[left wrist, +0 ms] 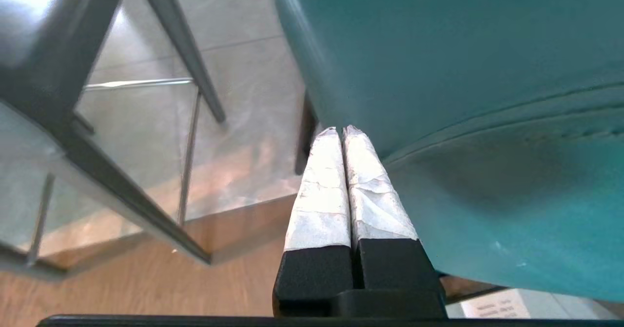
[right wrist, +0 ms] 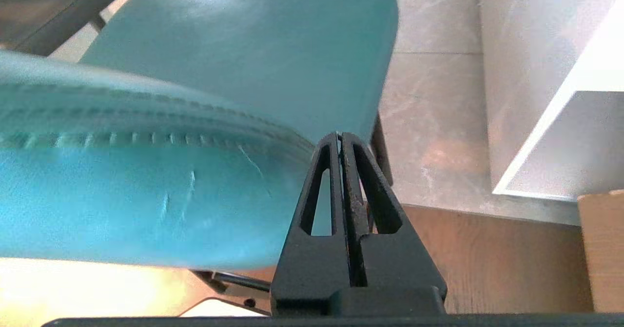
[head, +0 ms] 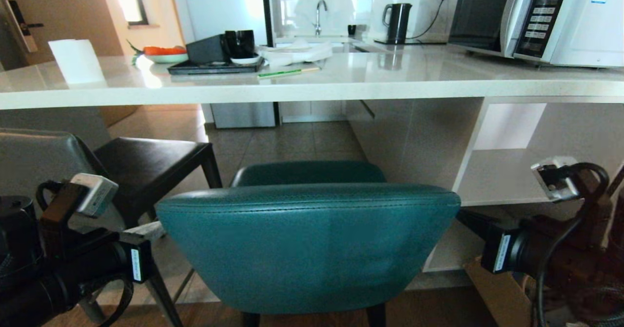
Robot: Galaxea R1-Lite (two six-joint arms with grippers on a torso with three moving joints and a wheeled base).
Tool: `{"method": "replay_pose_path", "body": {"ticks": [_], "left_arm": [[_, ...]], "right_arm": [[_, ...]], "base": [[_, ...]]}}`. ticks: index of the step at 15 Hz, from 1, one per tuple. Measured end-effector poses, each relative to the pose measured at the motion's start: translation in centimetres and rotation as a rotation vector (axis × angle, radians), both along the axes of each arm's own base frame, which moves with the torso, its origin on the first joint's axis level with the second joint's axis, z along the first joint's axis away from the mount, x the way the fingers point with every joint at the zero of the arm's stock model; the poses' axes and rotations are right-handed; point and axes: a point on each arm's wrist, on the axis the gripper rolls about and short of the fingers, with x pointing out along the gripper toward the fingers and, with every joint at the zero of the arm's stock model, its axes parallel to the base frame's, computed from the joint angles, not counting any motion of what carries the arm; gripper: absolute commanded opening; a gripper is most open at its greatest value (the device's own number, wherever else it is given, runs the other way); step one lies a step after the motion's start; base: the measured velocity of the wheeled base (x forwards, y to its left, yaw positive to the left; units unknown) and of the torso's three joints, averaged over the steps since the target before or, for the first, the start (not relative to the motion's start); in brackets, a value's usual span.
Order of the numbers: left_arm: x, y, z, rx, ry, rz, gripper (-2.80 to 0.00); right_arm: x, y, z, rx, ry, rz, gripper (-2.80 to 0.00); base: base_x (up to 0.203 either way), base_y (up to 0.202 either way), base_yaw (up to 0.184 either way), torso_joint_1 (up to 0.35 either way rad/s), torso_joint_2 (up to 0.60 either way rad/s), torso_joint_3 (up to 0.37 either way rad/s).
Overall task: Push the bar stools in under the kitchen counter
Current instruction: Push the blue chair back under the dining table
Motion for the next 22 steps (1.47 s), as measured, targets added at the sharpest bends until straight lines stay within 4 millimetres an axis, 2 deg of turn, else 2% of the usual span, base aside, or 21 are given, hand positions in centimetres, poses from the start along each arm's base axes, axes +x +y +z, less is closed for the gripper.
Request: {"method": "replay_pose_path", "body": {"ticks": [3,5,9,11,14,16,20,22], "left_arm": [[-1.7,0.1,0.7,-0.019,-0.049,-0.037,-2.80],[-3.7,-0.7,1.1,-0.043,-0.079,-0.156,-2.80],[-7.8,-2.2,1.0,-0.045,-0.032,-0.434,-2.80],[-8.4,-2.4,1.0,-0.039,-0.019,-0.473,-2.80],[-7.8,-2.8,1.2,-0.036,-0.019,-0.465,-2.80],[-6.3,-3.4,1.8,-0.033,-0.049,-0.400,-2.80],[-3.4,-4.5,2.6,-0.029,-0.112,-0.270,-2.80],[-2.8,-4.8,2.0,-0.013,-0.084,-0.269,-2.80]], "right_arm": [[-1.5,-0.6,0.3,-0.005,0.005,0.016,-2.80],[-2.9,-0.5,0.2,-0.030,0.041,0.071,-2.80],[-5.7,0.9,0.1,-0.058,0.092,0.249,-2.80],[-6.2,1.8,0.2,-0.058,0.106,0.304,-2.80],[-5.4,3.2,0.6,-0.028,0.108,0.311,-2.80],[-4.3,4.1,0.8,-0.003,0.088,0.296,-2.80],[-2.4,4.1,0.2,-0.004,0.093,0.220,-2.80],[-1.8,3.9,-0.1,-0.007,0.096,0.192,-2.80]], "base": [[0.000,0.000,0.000,0.000,0.00,0.000],[0.000,0.000,0.000,0.000,0.00,0.000],[0.000,0.000,0.000,0.000,0.00,0.000],[0.000,0.000,0.000,0.000,0.00,0.000],[0.000,0.000,0.000,0.000,0.00,0.000],[0.000,0.000,0.000,0.000,0.00,0.000],[0.000,0.000,0.000,0.000,0.00,0.000],[0.000,0.000,0.000,0.000,0.00,0.000]]}}
